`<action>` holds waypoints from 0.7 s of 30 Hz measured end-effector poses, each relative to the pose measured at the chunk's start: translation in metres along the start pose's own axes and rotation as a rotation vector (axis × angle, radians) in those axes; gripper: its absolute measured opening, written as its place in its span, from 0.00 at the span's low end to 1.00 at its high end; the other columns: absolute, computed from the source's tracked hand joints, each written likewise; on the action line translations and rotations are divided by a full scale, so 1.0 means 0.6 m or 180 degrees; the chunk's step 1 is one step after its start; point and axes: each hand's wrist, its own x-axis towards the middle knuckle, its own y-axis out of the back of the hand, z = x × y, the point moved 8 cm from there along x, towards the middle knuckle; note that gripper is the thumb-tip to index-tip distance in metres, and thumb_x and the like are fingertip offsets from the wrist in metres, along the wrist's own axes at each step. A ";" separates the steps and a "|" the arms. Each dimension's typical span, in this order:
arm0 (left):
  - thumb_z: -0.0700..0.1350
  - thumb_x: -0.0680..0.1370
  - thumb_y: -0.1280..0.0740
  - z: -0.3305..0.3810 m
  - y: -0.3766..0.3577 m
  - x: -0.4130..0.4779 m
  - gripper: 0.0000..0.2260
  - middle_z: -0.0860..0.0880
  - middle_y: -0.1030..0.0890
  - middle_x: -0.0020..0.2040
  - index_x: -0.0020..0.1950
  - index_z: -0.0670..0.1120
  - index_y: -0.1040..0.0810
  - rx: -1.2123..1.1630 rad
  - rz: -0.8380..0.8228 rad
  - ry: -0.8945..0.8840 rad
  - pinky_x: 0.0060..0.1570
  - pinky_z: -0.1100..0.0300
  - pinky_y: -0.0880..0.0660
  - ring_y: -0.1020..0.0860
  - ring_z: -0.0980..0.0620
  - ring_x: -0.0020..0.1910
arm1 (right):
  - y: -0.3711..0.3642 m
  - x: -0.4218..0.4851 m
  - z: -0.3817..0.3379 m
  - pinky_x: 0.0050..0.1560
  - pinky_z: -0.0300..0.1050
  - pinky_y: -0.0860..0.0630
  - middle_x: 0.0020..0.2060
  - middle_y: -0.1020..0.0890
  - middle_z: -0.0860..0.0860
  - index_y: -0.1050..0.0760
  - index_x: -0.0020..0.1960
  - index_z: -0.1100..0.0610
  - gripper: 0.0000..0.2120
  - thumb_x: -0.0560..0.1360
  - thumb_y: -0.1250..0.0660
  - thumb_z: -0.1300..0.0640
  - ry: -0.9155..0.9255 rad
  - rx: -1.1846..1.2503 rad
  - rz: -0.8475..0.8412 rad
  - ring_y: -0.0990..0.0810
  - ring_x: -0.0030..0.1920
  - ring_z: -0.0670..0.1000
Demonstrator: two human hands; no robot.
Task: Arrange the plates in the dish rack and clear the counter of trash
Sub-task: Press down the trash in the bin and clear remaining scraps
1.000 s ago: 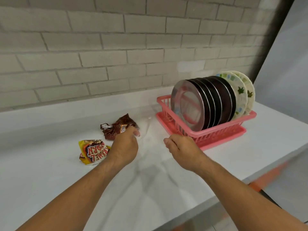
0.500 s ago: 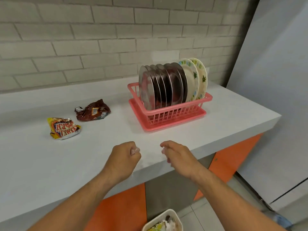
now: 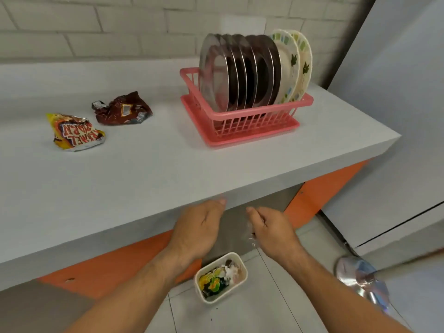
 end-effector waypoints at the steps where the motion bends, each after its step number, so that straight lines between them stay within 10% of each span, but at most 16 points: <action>1: 0.55 0.82 0.48 -0.020 -0.016 -0.008 0.20 0.60 0.24 0.39 0.40 0.49 0.23 -0.0062 -0.0179 0.0126 0.41 0.61 0.30 0.26 0.63 0.40 | -0.011 -0.007 0.014 0.36 0.49 0.24 0.28 0.21 0.50 0.29 0.30 0.54 0.21 0.79 0.41 0.48 -0.0091 -0.0075 -0.0033 0.22 0.32 0.50; 8: 0.50 0.82 0.50 -0.135 -0.114 -0.036 0.10 0.55 0.27 0.52 0.54 0.53 0.30 0.0546 -0.1067 0.0556 0.46 0.60 0.28 0.27 0.59 0.49 | -0.037 -0.052 0.103 0.40 0.52 0.25 0.33 0.22 0.53 0.28 0.34 0.57 0.18 0.71 0.53 0.51 -0.0317 -0.0481 -0.0345 0.25 0.37 0.54; 12: 0.47 0.83 0.47 -0.204 -0.180 -0.044 0.11 0.54 0.31 0.55 0.62 0.52 0.29 0.0757 -0.1233 0.0683 0.53 0.62 0.30 0.29 0.56 0.55 | -0.075 -0.029 0.183 0.54 0.48 0.26 0.50 0.18 0.56 0.21 0.54 0.59 0.23 0.74 0.52 0.52 -0.0223 -0.0532 -0.0768 0.23 0.51 0.56; 16: 0.40 0.82 0.45 -0.289 -0.254 -0.066 0.16 0.54 0.30 0.59 0.70 0.51 0.35 0.0803 -0.1207 0.0894 0.56 0.61 0.30 0.29 0.54 0.56 | -0.164 -0.024 0.308 0.62 0.46 0.28 0.61 0.23 0.54 0.36 0.73 0.51 0.22 0.80 0.45 0.60 -0.0443 -0.0590 -0.1636 0.25 0.60 0.55; 21: 0.42 0.80 0.38 -0.441 -0.343 -0.080 0.08 0.52 0.24 0.54 0.56 0.54 0.30 0.1031 -0.0913 0.0987 0.48 0.64 0.30 0.25 0.55 0.52 | -0.293 0.002 0.470 0.50 0.50 0.22 0.53 0.22 0.54 0.36 0.61 0.53 0.14 0.76 0.42 0.61 -0.0579 -0.0696 -0.1847 0.22 0.48 0.53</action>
